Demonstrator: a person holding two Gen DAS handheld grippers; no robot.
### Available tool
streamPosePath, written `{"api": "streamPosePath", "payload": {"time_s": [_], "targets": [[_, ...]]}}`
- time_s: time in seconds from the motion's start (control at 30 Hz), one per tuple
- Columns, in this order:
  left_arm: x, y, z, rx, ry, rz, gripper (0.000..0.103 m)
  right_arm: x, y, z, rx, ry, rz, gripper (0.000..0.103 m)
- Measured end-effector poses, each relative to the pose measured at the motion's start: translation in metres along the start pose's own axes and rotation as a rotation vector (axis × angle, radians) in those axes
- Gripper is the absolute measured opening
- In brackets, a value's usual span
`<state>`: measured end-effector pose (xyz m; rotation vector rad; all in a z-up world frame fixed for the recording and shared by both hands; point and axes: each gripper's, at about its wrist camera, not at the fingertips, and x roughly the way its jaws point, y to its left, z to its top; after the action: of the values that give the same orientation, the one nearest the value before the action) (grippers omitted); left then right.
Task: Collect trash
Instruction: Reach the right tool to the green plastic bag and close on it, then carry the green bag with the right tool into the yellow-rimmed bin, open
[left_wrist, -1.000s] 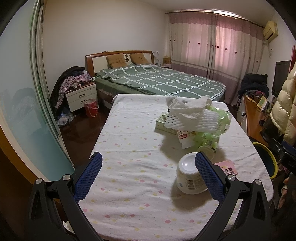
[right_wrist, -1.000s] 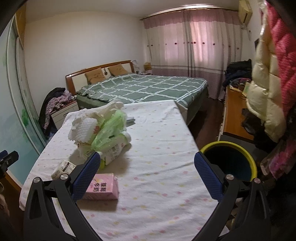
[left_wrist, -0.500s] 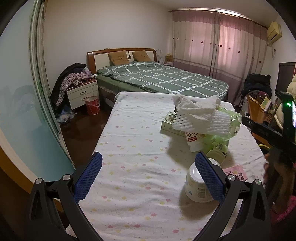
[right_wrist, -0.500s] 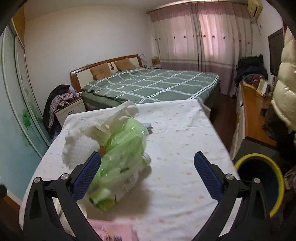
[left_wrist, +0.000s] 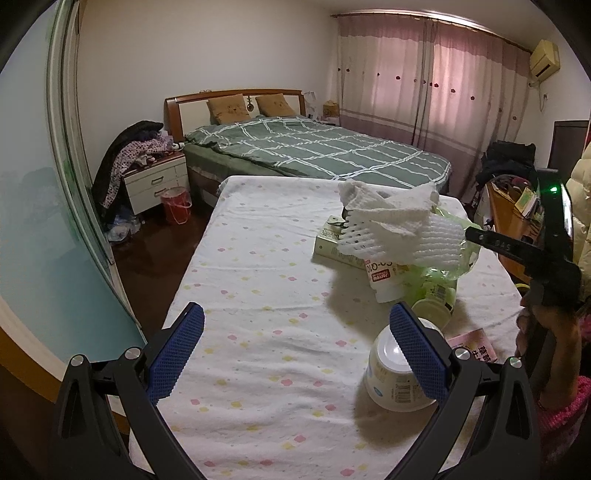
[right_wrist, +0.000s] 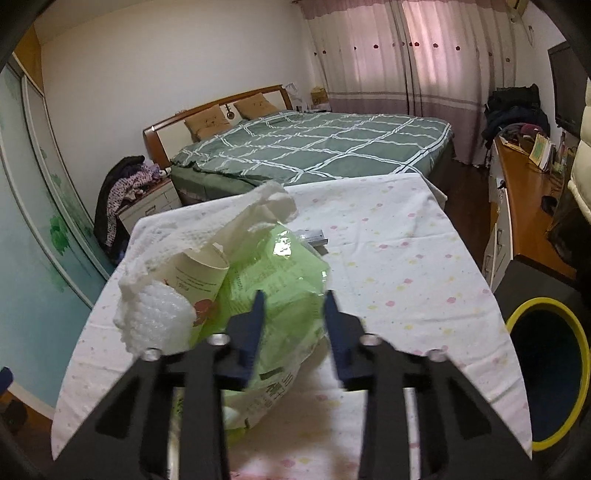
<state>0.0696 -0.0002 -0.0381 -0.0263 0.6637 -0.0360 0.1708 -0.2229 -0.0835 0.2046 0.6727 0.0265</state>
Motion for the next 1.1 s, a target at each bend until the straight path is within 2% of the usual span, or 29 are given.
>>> {"api": "streamPosePath", "payload": {"time_s": [0.03, 0.17, 0.4, 0.6, 0.7, 0.9, 1.1], "targets": [[0.0, 0.0, 0.0, 0.001, 0.001, -0.002, 0.099, -0.003, 0.001, 0.0, 0.005, -0.001, 0.012, 0.012], [-0.002, -0.003, -0.001, 0.006, -0.004, -0.008, 0.099, -0.022, -0.003, 0.0, 0.022, -0.025, 0.043, 0.008], [-0.007, -0.012, -0.003, 0.019, -0.009, -0.023, 0.099, -0.065, -0.004, 0.01, 0.031, -0.118, 0.084, 0.006], [-0.011, -0.024, -0.008, 0.047, -0.005, -0.055, 0.099, -0.105, -0.01, 0.018, 0.028, -0.195, 0.076, 0.006], [-0.009, -0.035, -0.012, 0.072, 0.007, -0.079, 0.099, -0.12, -0.023, 0.019, 0.042, -0.221, 0.053, 0.006], [0.002, -0.059, -0.025, 0.112, 0.05, -0.131, 0.099, -0.14, -0.07, 0.011, 0.102, -0.249, -0.049, 0.006], [0.018, -0.076, -0.037, 0.117, 0.087, -0.155, 0.099, -0.143, -0.147, -0.008, 0.211, -0.236, -0.225, 0.006]]}}
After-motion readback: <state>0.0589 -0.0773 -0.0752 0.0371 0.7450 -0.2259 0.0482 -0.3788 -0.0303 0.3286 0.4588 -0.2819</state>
